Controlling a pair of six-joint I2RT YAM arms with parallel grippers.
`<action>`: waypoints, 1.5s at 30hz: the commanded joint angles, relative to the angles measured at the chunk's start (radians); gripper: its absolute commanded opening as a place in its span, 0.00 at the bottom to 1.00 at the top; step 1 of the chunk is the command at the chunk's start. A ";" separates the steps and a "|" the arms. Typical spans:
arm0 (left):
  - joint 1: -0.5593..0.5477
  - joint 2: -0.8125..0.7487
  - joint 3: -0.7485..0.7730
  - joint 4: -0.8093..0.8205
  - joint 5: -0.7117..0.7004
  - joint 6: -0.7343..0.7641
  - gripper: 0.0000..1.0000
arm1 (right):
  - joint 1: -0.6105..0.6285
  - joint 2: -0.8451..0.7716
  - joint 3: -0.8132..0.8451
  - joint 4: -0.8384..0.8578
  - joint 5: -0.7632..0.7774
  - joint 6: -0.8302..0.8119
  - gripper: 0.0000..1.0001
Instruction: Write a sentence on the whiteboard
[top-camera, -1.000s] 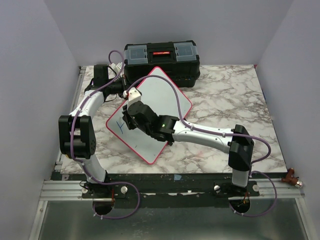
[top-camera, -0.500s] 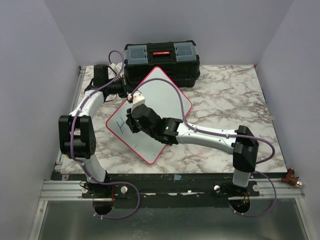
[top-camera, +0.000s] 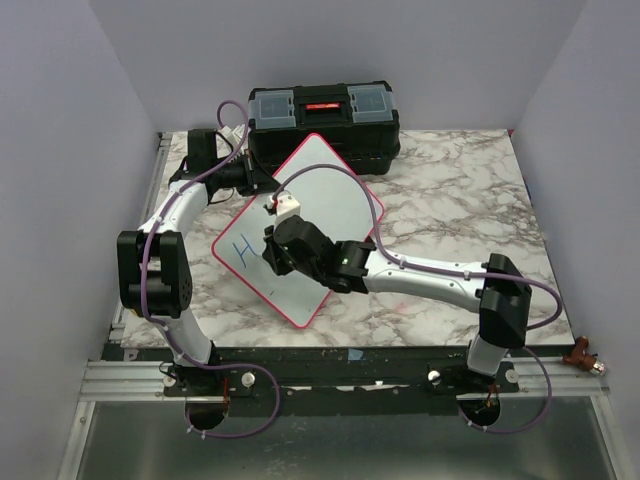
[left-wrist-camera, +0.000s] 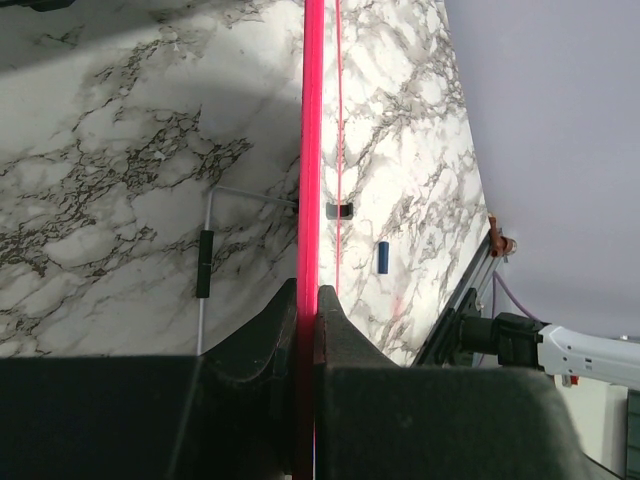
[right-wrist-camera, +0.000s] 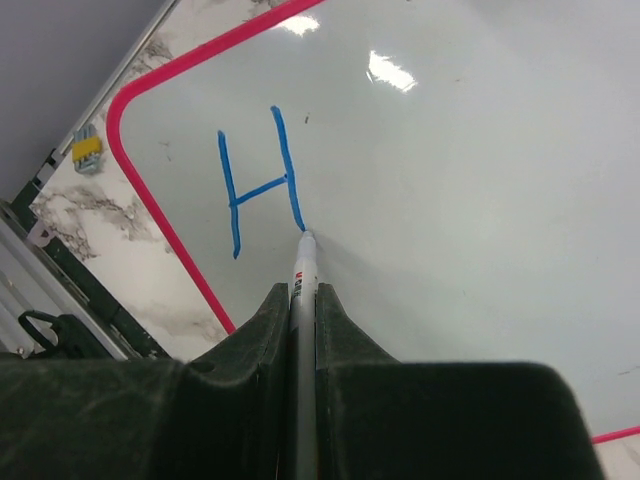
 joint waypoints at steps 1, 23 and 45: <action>-0.009 -0.040 0.022 0.025 -0.055 0.061 0.00 | 0.003 -0.068 -0.046 -0.015 0.028 0.014 0.01; -0.009 -0.046 0.021 0.025 -0.053 0.061 0.00 | -0.044 0.006 0.067 0.077 0.057 -0.064 0.01; -0.009 -0.046 0.020 0.026 -0.052 0.063 0.00 | -0.067 0.064 0.095 0.078 -0.031 -0.064 0.01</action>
